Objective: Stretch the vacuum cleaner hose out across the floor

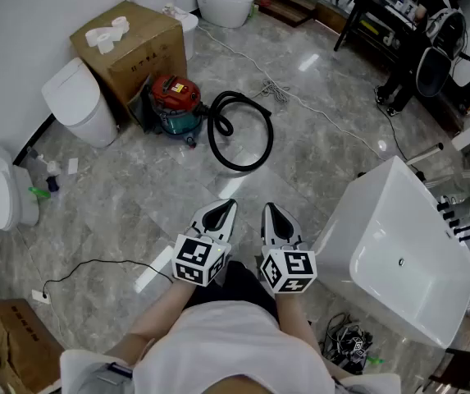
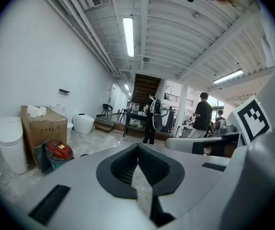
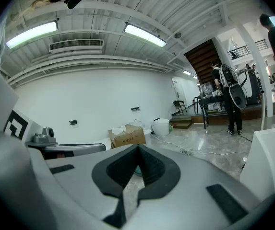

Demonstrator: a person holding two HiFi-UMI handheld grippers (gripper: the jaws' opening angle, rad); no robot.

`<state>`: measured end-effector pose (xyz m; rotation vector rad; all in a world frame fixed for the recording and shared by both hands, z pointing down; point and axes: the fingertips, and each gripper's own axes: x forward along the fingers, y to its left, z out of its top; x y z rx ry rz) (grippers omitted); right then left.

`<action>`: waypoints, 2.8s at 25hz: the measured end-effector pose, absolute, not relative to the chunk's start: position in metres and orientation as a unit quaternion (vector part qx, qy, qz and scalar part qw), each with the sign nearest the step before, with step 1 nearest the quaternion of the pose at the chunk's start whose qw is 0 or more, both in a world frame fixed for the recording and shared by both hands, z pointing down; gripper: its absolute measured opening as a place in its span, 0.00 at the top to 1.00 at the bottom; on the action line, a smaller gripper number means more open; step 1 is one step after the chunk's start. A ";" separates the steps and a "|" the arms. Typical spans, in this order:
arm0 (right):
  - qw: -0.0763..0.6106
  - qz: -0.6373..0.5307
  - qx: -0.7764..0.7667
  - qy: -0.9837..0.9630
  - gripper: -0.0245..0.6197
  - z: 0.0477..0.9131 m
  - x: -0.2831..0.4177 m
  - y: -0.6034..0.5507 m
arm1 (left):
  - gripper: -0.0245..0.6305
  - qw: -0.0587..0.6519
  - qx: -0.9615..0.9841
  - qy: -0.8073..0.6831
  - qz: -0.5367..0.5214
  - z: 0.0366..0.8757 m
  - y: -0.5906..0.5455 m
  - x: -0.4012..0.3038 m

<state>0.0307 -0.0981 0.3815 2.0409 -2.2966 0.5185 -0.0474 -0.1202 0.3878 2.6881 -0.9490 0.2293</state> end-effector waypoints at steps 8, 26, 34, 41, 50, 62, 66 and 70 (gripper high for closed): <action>0.017 0.169 0.651 -0.740 0.94 0.385 0.035 -0.094 | 0.95 0.144 0.928 -0.333 0.081 0.390 -0.118 -0.043; 0.000 0.186 0.645 -0.741 0.94 0.402 0.096 -0.086 | 0.95 0.146 0.923 -0.344 0.086 0.408 -0.102 0.011; 0.006 0.190 0.636 -0.748 0.94 0.405 0.109 -0.094 | 0.95 0.145 0.919 -0.355 0.087 0.409 -0.108 0.024; 0.009 0.192 0.634 -0.749 0.94 0.409 0.118 -0.109 | 0.95 0.148 0.917 -0.360 0.089 0.414 -0.128 0.032; 0.014 0.203 0.644 -0.738 0.94 0.425 0.142 -0.148 | 0.95 0.153 0.921 -0.347 0.094 0.426 -0.173 0.059; 0.013 0.222 0.653 -0.724 0.94 0.434 0.186 -0.254 | 0.95 0.159 0.928 -0.320 0.107 0.432 -0.290 0.109; 0.007 0.221 0.650 -0.727 0.94 0.428 0.198 -0.306 | 0.95 0.156 0.929 -0.318 0.108 0.426 -0.342 0.120; 0.011 0.219 0.645 -0.733 0.94 0.422 0.202 -0.356 | 0.95 0.159 0.926 -0.325 0.105 0.422 -0.393 0.124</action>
